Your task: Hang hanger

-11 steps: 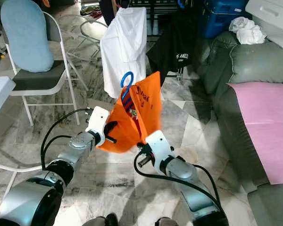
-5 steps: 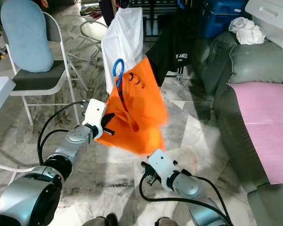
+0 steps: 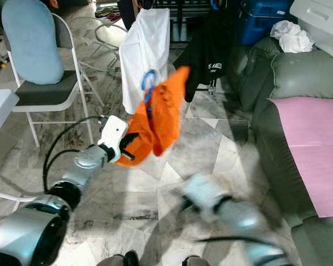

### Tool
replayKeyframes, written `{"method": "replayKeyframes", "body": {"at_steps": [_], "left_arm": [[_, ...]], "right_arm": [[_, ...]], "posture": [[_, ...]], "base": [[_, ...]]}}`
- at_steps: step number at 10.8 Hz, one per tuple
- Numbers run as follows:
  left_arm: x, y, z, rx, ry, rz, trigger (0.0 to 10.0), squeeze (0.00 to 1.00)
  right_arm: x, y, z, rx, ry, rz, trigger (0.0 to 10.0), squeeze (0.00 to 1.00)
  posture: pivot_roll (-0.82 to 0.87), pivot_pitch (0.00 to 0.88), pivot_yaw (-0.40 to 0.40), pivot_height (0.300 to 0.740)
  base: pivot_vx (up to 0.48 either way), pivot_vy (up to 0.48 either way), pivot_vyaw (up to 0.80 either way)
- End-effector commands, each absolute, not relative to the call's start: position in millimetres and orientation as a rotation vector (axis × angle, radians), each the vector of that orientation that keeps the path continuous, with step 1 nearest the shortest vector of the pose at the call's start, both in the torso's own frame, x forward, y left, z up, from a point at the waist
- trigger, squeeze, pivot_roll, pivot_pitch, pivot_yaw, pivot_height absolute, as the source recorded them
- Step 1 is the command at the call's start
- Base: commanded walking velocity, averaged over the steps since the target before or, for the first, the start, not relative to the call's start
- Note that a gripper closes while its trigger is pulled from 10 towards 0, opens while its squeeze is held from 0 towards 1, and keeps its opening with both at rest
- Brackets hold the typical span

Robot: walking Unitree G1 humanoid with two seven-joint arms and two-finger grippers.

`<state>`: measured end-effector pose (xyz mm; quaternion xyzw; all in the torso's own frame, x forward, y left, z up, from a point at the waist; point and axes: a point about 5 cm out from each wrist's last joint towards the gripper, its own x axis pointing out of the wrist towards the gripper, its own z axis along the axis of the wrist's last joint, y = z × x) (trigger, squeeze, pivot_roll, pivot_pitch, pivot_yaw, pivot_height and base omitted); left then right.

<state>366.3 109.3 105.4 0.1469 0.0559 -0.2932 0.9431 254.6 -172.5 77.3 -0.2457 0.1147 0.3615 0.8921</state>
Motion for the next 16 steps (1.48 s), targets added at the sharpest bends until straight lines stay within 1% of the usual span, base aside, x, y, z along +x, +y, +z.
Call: {"method": "replayKeyframes", "body": {"at_steps": [1,2,3,4,5,6,7,8,10,11,13,14,15,16], "left_arm": [[365,112,113,0.384,0.061,-0.676,0.0,0.00],[361,122,108,0.472,0.088,-0.744,0.0,0.00],[358,130,103,0.579,0.112,-0.800,0.0,0.00],[351,134,98,0.698,0.129,-0.898,0.0,0.00],[349,135,94,0.740,0.144,-0.930,0.0,0.00],[346,133,93,0.789,0.134,-0.972,0.0,0.00],[344,128,93,0.774,0.106,-1.004,0.0,0.00],[343,125,94,0.793,0.088,-1.021,0.0,0.00],[340,119,96,0.842,0.034,-1.069,0.0,0.00],[338,117,95,0.860,0.015,-1.099,0.0,0.00],[329,113,94,0.879,-0.055,-1.184,0.0,0.00],[327,111,95,0.882,-0.076,-1.200,0.0,0.00],[325,105,100,0.869,-0.133,-1.227,0.0,0.00],[325,102,102,0.892,-0.159,-1.245,0.0,0.00]], "right_arm": [[257,-186,86,-0.523,0.206,0.701,10.0,1.00],[259,-205,97,-0.576,0.198,0.657,10.0,1.00],[260,-218,106,-0.641,0.183,0.631,10.0,1.00],[267,-233,120,-0.773,0.134,0.536,10.0,1.00],[269,-236,127,-0.792,0.111,0.526,10.0,1.00],[270,-238,138,-0.812,0.077,0.533,10.0,1.00],[271,-238,144,-0.819,0.068,0.551,10.0,1.00],[270,-238,144,-0.810,0.069,0.570,10.0,1.00],[265,-238,140,-0.800,0.121,0.682,10.0,1.00],[263,-240,139,-0.825,0.144,0.717,10.0,1.00],[270,-238,150,-0.834,0.135,0.783,10.0,1.00],[273,-237,150,-0.831,0.141,0.809,10.0,1.00],[275,-230,147,-0.788,0.162,0.886,10.0,0.96],[273,-225,140,-0.752,0.198,0.956,8.6,0.93]], "posture": [[-0.26,0.121,0.070,0.740],[-0.26,0.125,0.073,0.740],[-0.26,0.129,0.075,0.740],[-0.26,0.132,0.076,0.740],[-0.26,0.135,0.078,0.740],[-0.27,0.138,0.083,0.740],[-0.27,0.140,0.085,0.740],[-0.27,0.139,0.084,0.740],[-0.27,0.139,0.080,0.740],[-0.27,0.140,0.078,0.740],[-0.27,0.144,0.079,0.740],[-0.27,0.144,0.079,0.740],[-0.26,0.145,0.079,0.740],[-0.26,0.145,0.078,0.740]], "base": [[0.000,0.000,0.00],[0.000,0.000,0.00],[0.000,0.000,0.00],[0.000,0.000,0.00],[0.000,0.000,0.00],[0.000,0.000,0.00],[0.000,0.000,0.00],[0.000,0.000,0.00],[0.000,0.000,0.00],[0.000,0.000,0.00],[0.000,0.000,0.00],[0.000,0.000,0.00],[0.000,0.000,0.00],[0.000,0.000,0.00]]}}
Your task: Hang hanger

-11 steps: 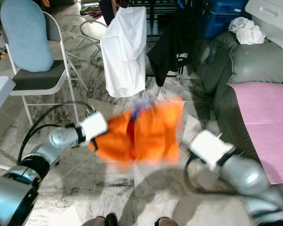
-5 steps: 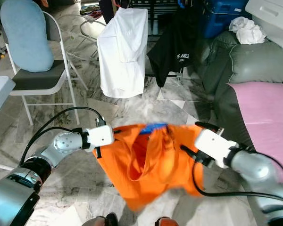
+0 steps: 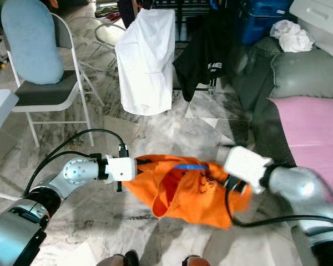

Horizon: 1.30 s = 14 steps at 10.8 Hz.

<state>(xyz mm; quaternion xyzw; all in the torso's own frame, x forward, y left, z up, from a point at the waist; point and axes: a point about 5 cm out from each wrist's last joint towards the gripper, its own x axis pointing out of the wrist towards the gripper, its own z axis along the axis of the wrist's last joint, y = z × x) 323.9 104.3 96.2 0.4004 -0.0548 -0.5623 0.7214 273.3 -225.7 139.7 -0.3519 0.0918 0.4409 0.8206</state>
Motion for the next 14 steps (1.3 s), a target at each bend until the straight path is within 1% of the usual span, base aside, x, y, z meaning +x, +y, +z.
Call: {"method": "replayKeyframes", "body": {"at_steps": [1,2,3,6,8,9,11,14], "left_arm": [[324,100,103,0.904,-0.178,-1.260,0.0,0.00],[324,100,104,0.901,-0.189,-1.262,0.0,0.00],[324,99,106,0.898,-0.202,-1.269,0.0,0.00],[322,98,106,0.936,-0.220,-1.302,0.0,0.00],[322,98,106,0.944,-0.222,-1.308,0.0,0.00],[322,98,105,0.957,-0.214,-1.318,0.0,0.00],[319,95,106,0.967,-0.237,-1.346,0.0,0.00],[318,97,105,0.970,-0.235,-1.351,0.0,0.00]], "right_arm": [[270,-221,134,-0.714,0.237,1.018,0.0,0.91],[264,-222,129,-0.676,0.295,1.086,0.0,0.03],[263,-227,127,-0.676,0.323,1.101,0.0,0.00],[265,-232,135,-0.688,0.343,1.113,0.0,0.00],[269,-241,138,-0.722,0.360,1.093,0.0,0.00],[267,-242,139,-0.709,0.373,1.106,0.0,0.00],[266,-245,138,-0.735,0.406,1.126,0.0,0.00],[264,-244,130,-0.753,0.434,1.148,0.0,0.00]], "posture": [[-0.25,0.144,0.078,0.740],[-0.25,0.144,0.077,0.740],[-0.25,0.145,0.077,0.740],[-0.25,0.144,0.080,0.740],[-0.25,0.141,0.081,0.740],[-0.25,0.140,0.078,0.740],[-0.25,0.148,0.078,0.740],[-0.24,0.158,0.083,0.740]], "base": [[0.000,0.000,0.00],[0.000,0.000,0.00],[0.000,0.000,0.00],[0.000,0.000,0.00],[0.000,0.000,0.00],[0.000,0.000,0.00],[0.000,0.000,0.00],[0.000,0.000,0.00]]}}
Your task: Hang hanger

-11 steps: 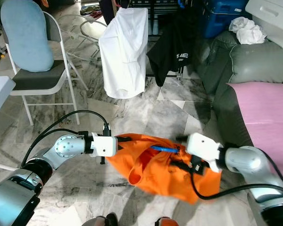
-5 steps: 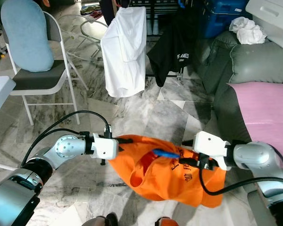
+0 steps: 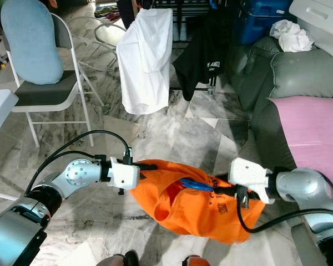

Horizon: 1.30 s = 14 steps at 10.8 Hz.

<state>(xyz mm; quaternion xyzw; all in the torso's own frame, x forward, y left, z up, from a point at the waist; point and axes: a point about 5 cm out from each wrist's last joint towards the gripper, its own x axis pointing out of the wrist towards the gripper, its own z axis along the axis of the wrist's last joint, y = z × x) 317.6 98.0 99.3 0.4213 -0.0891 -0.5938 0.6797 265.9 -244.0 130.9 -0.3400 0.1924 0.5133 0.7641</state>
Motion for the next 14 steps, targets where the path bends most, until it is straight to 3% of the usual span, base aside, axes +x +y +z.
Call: {"method": "replayKeyframes", "body": {"at_steps": [1,4,9,10,14], "left_arm": [[318,97,105,0.968,-0.235,-1.352,0.0,0.00],[318,94,105,0.960,-0.235,-1.366,0.0,0.00],[315,92,99,0.920,-0.221,-1.339,0.0,0.00],[317,93,97,0.891,-0.213,-1.288,10.0,1.00],[315,99,92,0.971,-0.226,-1.250,10.0,1.00]], "right_arm": [[263,-242,129,-0.755,0.433,1.153,0.0,0.00],[265,-238,119,-0.854,0.425,1.145,0.0,0.00],[266,-243,116,-0.837,0.352,1.025,0.0,0.00],[266,-243,111,-0.829,0.361,0.994,0.0,0.00],[270,-231,90,-0.749,0.364,0.852,0.0,0.00]], "posture": [[-0.24,0.159,0.083,0.740],[-0.24,0.162,0.084,0.740],[-0.25,0.160,0.088,0.740],[-0.24,0.156,0.090,0.740],[-0.23,0.143,0.079,0.740]], "base": [[0.000,0.000,0.00],[0.000,0.000,0.00],[0.000,0.000,0.00],[0.000,0.000,0.00],[0.000,0.000,0.00]]}}
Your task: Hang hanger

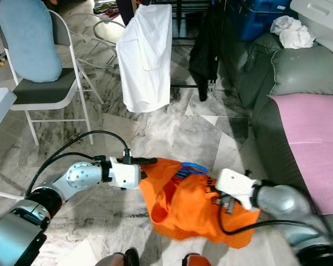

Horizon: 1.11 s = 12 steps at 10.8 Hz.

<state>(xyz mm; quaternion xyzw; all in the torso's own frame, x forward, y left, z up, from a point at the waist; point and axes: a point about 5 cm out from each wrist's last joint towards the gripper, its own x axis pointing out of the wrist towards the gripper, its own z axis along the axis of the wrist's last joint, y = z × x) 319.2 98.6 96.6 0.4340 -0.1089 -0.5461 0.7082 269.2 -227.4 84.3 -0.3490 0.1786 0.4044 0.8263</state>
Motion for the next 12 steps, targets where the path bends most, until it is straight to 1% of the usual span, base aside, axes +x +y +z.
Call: {"method": "replayKeyframes", "body": {"at_steps": [1,2,3,4,6,7,8,9,10,11,12], "left_arm": [[317,101,93,0.982,-0.246,-1.200,10.0,1.00],[321,107,94,0.900,-0.224,-1.116,10.0,1.00],[320,114,89,0.866,-0.189,-1.072,10.0,1.00],[319,118,84,0.866,-0.168,-1.049,10.0,1.00],[319,128,77,0.740,-0.129,-0.881,10.0,1.00],[324,132,74,0.656,-0.085,-0.757,10.0,1.00],[329,139,68,0.482,-0.013,-0.527,10.0,1.00],[332,150,65,0.276,0.018,-0.282,10.0,1.00],[331,159,61,0.160,0.049,-0.144,10.0,1.00],[331,160,60,0.146,0.056,-0.125,10.0,1.00],[329,164,55,0.082,0.085,-0.063,10.0,1.00]], "right_arm": [[272,-229,85,-0.720,0.368,0.789,0.0,0.00],[277,-229,79,-0.669,0.361,0.687,0.0,0.00],[280,-227,78,-0.586,0.346,0.609,0.0,0.00],[280,-225,76,-0.548,0.343,0.577,0.0,0.00],[276,-218,68,-0.476,0.347,0.518,0.0,0.00],[276,-217,64,-0.445,0.357,0.483,0.0,0.00],[277,-215,60,-0.346,0.360,0.359,0.0,0.00],[282,-214,60,-0.203,0.317,0.186,0.0,0.00],[283,-213,60,-0.096,0.291,0.082,0.0,0.00],[284,-213,60,-0.076,0.289,0.069,0.0,0.00],[283,-210,56,-0.024,0.304,0.019,0.0,0.00]], "posture": [[-0.23,0.137,0.074,0.740],[-0.23,0.129,0.068,0.740],[-0.23,0.126,0.067,0.740],[-0.23,0.123,0.064,0.740],[-0.23,0.113,0.056,0.740],[-0.23,0.109,0.049,0.740],[-0.22,0.097,0.042,0.740],[-0.22,0.085,0.038,0.740],[-0.21,0.073,0.034,0.740],[-0.21,0.073,0.034,0.740],[-0.20,0.054,0.027,0.740]], "base": [[0.000,0.000,0.00],[0.000,0.000,0.00],[0.000,0.000,0.00],[0.000,0.000,0.00],[0.000,0.000,0.00],[0.000,0.000,0.00],[0.000,0.000,0.00],[0.000,0.000,0.00],[0.000,0.000,0.00],[0.000,0.000,0.00],[0.000,0.000,0.00]]}}
